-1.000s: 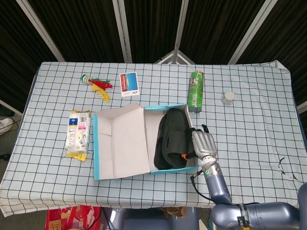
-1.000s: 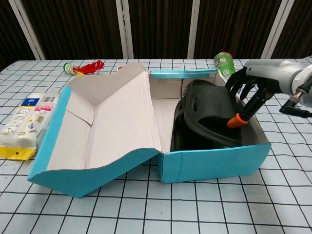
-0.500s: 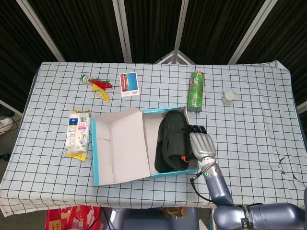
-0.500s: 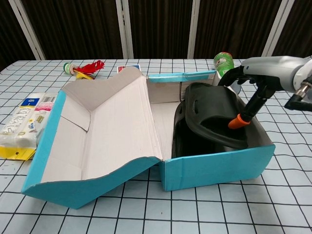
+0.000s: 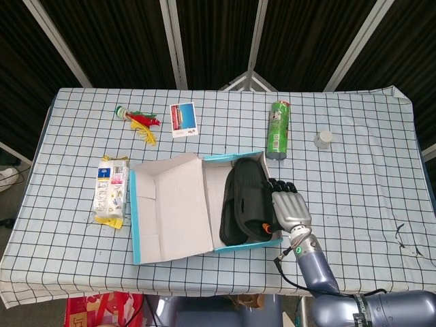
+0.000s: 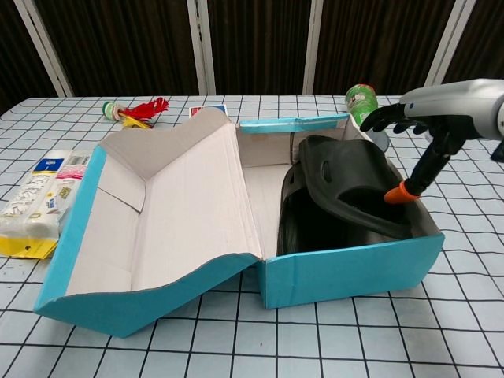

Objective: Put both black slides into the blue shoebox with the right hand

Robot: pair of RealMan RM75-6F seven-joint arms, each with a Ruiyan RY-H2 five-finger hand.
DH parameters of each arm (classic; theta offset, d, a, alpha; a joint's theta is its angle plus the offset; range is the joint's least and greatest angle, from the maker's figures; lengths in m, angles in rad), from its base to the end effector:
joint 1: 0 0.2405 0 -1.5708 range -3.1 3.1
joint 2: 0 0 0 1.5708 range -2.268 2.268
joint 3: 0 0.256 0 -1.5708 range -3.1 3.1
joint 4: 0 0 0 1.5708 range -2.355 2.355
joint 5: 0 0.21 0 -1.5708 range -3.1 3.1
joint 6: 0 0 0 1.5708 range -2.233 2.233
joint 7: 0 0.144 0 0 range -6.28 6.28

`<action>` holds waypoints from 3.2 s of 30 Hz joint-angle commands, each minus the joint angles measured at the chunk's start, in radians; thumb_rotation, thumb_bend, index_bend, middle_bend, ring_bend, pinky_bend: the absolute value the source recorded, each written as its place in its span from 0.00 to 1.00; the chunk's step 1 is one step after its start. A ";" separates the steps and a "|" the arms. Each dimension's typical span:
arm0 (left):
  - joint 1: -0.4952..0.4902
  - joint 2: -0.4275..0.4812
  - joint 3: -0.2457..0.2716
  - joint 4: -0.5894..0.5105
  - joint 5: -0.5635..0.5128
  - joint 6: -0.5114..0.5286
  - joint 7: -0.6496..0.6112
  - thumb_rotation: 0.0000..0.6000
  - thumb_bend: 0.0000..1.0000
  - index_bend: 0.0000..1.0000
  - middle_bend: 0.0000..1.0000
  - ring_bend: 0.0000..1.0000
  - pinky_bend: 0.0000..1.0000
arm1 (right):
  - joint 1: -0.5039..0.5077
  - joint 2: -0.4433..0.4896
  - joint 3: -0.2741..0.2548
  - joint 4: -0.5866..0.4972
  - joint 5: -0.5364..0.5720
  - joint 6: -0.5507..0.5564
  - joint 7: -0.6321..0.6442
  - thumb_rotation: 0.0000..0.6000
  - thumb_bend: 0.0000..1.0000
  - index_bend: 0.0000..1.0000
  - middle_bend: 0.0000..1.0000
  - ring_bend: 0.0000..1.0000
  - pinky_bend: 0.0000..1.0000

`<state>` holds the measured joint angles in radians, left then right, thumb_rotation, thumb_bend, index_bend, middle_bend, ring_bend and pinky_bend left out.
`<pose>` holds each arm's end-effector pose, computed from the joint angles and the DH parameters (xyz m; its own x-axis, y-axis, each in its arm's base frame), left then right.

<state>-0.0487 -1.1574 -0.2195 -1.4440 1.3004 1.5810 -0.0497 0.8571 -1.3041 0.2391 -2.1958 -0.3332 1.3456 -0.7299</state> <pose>-0.3514 0.1968 0.2164 0.4511 -0.2618 0.8532 0.8875 0.2328 -0.3978 -0.1014 -0.2843 0.0527 0.2863 -0.4593 0.8409 -0.9487 -0.0133 0.3158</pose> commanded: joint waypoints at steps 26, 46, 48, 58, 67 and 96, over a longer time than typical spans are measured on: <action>0.003 0.006 -0.001 -0.002 0.000 0.001 -0.014 1.00 0.73 0.17 0.04 0.00 0.00 | -0.068 -0.221 0.054 0.109 -0.291 0.135 0.213 1.00 0.70 0.57 0.43 0.55 0.77; 0.001 0.008 0.001 -0.003 -0.002 -0.008 -0.014 1.00 0.73 0.18 0.04 0.00 0.00 | -0.090 -0.312 0.067 0.207 -0.290 0.069 0.233 1.00 0.70 0.59 0.45 0.62 0.92; 0.001 0.008 0.002 -0.003 -0.001 -0.009 -0.015 1.00 0.73 0.18 0.04 0.00 0.00 | -0.087 -0.326 0.069 0.215 -0.283 0.064 0.227 1.00 0.70 0.59 0.45 0.62 0.92; 0.004 0.011 0.000 -0.003 -0.004 -0.006 -0.022 1.00 0.73 0.18 0.04 0.00 0.00 | -0.101 -0.358 0.070 0.280 -0.258 0.030 0.242 1.00 0.70 0.59 0.45 0.62 0.93; 0.001 0.010 0.002 -0.005 -0.001 -0.008 -0.012 1.00 0.73 0.18 0.04 0.00 0.00 | -0.126 -0.364 0.067 0.326 -0.256 -0.001 0.270 1.00 0.70 0.58 0.45 0.62 0.93; 0.002 0.011 0.003 -0.010 0.001 -0.006 -0.012 1.00 0.73 0.18 0.04 0.00 0.00 | -0.158 -0.399 0.067 0.330 -0.321 -0.005 0.256 1.00 0.70 0.59 0.45 0.62 0.93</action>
<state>-0.0463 -1.1460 -0.2163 -1.4537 1.3013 1.5750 -0.0620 0.6986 -1.7057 0.3030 -1.8615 -0.6514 1.3375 -0.4697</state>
